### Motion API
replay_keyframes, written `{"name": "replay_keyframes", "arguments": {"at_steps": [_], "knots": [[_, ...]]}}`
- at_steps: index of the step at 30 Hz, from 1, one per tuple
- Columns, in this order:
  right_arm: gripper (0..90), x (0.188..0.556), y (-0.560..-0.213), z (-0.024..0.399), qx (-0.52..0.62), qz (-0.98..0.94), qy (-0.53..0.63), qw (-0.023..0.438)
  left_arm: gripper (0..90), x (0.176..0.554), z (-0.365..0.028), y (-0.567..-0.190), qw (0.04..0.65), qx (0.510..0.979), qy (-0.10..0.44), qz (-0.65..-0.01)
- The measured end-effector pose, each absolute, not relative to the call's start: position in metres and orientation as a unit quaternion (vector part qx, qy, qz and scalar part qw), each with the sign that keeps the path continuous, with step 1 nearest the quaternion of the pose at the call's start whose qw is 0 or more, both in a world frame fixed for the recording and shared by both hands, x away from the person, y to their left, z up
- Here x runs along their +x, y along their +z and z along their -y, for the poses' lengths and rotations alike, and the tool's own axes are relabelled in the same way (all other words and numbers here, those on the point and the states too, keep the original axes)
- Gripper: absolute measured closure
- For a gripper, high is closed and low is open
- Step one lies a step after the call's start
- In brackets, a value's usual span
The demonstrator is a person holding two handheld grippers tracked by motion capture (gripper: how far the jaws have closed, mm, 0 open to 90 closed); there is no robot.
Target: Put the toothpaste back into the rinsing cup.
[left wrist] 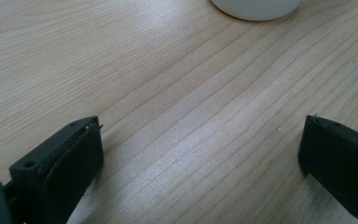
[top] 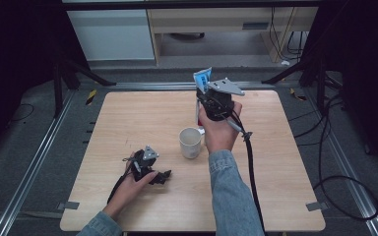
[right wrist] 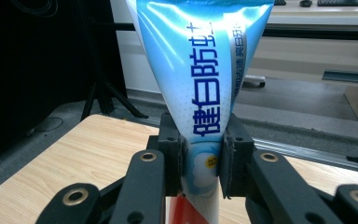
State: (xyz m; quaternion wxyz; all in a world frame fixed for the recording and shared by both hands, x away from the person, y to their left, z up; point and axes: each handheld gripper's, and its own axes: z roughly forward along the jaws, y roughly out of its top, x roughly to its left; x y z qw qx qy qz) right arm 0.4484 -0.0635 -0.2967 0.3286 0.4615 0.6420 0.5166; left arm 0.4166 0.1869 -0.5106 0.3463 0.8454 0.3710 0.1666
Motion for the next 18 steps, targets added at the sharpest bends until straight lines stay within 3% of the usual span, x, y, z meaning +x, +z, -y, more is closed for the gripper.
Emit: {"name": "replay_keyframes", "arguments": {"at_steps": [18], "knots": [[73.7, 0.452, -0.323, 0.045, 0.458, -0.646, 0.527, 0.308, 0.0, 0.417, -0.187, -0.511, 0.346, 0.845, 0.166, -0.371]]}}
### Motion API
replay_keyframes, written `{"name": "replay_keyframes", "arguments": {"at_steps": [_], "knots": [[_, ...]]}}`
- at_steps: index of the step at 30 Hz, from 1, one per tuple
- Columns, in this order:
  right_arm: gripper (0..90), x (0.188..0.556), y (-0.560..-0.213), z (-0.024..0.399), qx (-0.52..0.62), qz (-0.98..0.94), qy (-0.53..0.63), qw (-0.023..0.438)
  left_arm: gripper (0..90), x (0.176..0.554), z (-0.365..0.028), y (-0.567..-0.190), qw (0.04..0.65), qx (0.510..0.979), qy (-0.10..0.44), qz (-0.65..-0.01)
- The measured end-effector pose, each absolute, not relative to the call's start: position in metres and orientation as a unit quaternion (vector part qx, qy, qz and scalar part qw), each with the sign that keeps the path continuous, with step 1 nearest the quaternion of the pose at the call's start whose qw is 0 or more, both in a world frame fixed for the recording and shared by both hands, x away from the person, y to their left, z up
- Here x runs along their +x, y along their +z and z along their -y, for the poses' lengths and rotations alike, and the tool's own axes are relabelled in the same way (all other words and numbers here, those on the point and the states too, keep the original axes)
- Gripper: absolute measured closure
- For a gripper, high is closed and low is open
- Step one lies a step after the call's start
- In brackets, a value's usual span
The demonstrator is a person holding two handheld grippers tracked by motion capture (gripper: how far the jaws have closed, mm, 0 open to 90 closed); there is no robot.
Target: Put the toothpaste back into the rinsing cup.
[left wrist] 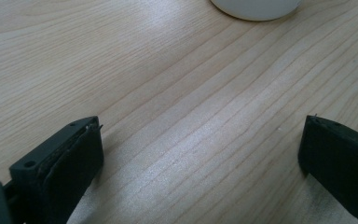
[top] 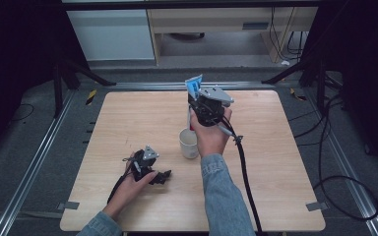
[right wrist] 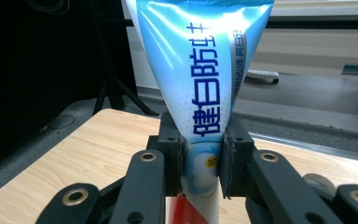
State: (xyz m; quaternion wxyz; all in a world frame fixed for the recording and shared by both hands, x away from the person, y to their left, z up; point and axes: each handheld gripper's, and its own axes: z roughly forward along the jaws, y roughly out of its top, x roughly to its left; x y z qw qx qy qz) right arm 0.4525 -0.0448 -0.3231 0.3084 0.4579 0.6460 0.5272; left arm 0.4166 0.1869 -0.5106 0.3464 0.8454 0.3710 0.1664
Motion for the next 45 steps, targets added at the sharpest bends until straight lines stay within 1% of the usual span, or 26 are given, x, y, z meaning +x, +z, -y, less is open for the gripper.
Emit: {"name": "replay_keyframes", "arguments": {"at_steps": [12, 18, 31, 45], "knots": [[73.6, 0.451, -0.347, 0.041, 0.462, -0.648, 0.529, 0.294, 0.0, 0.417, -0.187, -0.511, 0.347, 0.845, 0.167, -0.372], [73.6, 0.45, -0.353, 0.041, 0.463, -0.649, 0.528, 0.293, 0.0, 0.417, -0.187, -0.511, 0.347, 0.845, 0.167, -0.371], [73.5, 0.447, -0.381, 0.04, 0.472, -0.651, 0.522, 0.283, 0.0, 0.417, -0.187, -0.511, 0.347, 0.845, 0.166, -0.371], [73.3, 0.445, -0.401, 0.037, 0.477, -0.654, 0.518, 0.277, 0.0, 0.416, -0.187, -0.511, 0.347, 0.845, 0.165, -0.372]]}}
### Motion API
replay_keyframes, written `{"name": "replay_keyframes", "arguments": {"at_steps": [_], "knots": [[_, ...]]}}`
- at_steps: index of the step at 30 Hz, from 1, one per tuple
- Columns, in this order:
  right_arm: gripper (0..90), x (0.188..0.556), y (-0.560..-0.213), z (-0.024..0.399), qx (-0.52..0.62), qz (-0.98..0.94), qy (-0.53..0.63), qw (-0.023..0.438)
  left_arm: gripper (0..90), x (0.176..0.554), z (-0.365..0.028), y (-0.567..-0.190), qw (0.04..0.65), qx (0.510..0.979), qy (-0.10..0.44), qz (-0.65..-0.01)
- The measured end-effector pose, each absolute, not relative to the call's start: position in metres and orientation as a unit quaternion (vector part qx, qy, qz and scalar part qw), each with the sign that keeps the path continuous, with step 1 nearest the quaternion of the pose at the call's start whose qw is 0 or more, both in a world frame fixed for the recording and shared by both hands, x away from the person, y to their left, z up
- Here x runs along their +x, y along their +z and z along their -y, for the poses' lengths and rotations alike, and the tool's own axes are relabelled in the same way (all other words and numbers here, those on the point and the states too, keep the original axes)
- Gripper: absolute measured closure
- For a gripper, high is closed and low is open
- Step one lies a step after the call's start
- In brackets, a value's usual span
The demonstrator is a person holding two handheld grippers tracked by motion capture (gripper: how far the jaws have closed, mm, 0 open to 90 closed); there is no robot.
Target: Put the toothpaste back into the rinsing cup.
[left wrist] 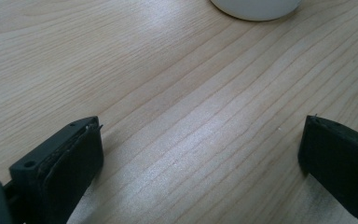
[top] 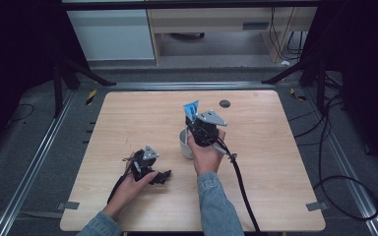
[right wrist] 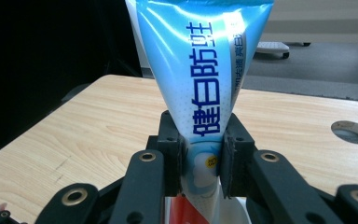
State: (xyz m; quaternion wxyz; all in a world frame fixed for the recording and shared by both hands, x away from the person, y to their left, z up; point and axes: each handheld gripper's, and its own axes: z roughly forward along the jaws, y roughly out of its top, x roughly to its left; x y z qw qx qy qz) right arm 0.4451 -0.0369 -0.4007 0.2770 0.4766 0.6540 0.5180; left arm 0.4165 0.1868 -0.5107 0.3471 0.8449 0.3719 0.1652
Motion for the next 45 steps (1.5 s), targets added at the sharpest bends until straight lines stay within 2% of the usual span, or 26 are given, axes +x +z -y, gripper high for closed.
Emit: {"name": "replay_keyframes", "arguments": {"at_steps": [26, 45], "knots": [[72.8, 0.447, -0.424, 0.039, 0.489, -0.654, 0.512, 0.267, 0.0, 0.417, -0.187, -0.511, 0.346, 0.846, 0.164, -0.371], [71.8, 0.45, -0.424, 0.043, 0.493, -0.653, 0.514, 0.258, 0.0, 0.417, -0.187, -0.511, 0.346, 0.846, 0.164, -0.371]]}}
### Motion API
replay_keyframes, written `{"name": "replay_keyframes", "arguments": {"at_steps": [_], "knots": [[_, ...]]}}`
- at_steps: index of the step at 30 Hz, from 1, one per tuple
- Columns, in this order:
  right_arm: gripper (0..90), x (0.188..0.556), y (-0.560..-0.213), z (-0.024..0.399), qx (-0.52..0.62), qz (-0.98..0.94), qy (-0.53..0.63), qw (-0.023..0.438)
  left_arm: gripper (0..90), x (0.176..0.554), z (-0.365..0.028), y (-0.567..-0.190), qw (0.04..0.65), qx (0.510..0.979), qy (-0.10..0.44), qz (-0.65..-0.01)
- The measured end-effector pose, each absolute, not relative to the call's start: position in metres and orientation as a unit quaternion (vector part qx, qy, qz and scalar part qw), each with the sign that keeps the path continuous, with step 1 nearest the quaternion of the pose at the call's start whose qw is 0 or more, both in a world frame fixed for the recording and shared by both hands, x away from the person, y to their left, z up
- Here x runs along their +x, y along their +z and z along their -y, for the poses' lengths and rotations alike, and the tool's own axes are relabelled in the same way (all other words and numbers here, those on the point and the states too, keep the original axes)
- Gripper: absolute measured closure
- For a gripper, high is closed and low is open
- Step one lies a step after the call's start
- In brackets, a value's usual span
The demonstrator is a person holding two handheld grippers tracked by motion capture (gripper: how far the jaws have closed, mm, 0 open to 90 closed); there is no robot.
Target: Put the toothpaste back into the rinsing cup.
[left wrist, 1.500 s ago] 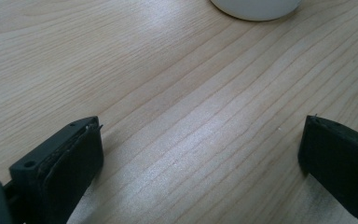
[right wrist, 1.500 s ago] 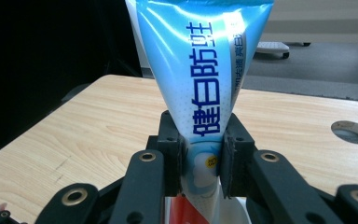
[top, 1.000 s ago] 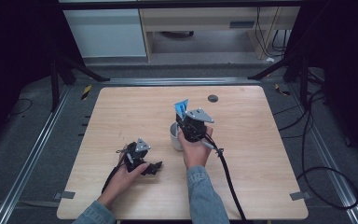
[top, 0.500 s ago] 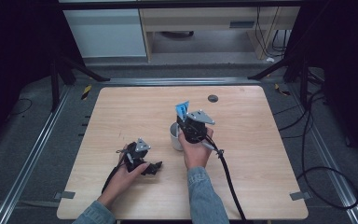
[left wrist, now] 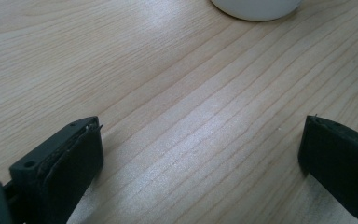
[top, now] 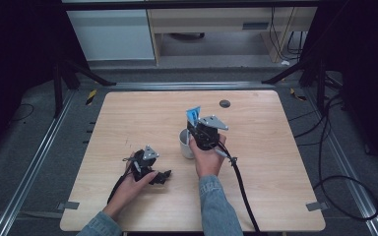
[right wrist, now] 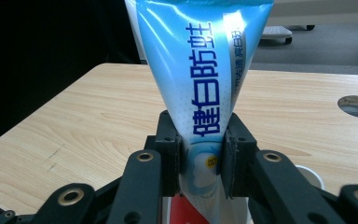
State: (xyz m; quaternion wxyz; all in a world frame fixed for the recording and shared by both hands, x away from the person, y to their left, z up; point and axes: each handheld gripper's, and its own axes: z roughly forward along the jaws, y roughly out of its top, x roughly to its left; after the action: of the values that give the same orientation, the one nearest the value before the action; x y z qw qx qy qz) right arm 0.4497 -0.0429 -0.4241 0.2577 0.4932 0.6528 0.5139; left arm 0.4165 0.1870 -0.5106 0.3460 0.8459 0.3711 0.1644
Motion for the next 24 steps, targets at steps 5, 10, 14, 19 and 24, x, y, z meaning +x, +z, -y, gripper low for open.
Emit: {"name": "replay_keyframes", "arguments": {"at_steps": [5, 10, 14, 19, 24], "knots": [[71.6, 0.4511, -0.4237, 0.0449, 0.496, -0.653, 0.512, 0.255, 0.0, 0.4165, -0.187, -0.5106, 0.346, 0.846, 0.164, -0.371], [71.3, 0.452, -0.4234, 0.0468, 0.498, -0.653, 0.512, 0.252, 0.0, 0.4165, -0.187, -0.5106, 0.346, 0.846, 0.164, -0.371], [71.2, 0.4525, -0.4234, 0.0473, 0.498, -0.653, 0.511, 0.253, 0.0, 0.4165, -0.187, -0.5106, 0.346, 0.846, 0.164, -0.371], [70.8, 0.4533, -0.4231, 0.0482, 0.5, -0.654, 0.509, 0.252, 0.0, 0.4165, -0.187, -0.5106, 0.346, 0.846, 0.164, -0.371], [70.3, 0.4543, -0.4229, 0.0499, 0.502, -0.653, 0.508, 0.251, 0.0, 0.4165, -0.187, -0.5106, 0.346, 0.846, 0.164, -0.371]]}}
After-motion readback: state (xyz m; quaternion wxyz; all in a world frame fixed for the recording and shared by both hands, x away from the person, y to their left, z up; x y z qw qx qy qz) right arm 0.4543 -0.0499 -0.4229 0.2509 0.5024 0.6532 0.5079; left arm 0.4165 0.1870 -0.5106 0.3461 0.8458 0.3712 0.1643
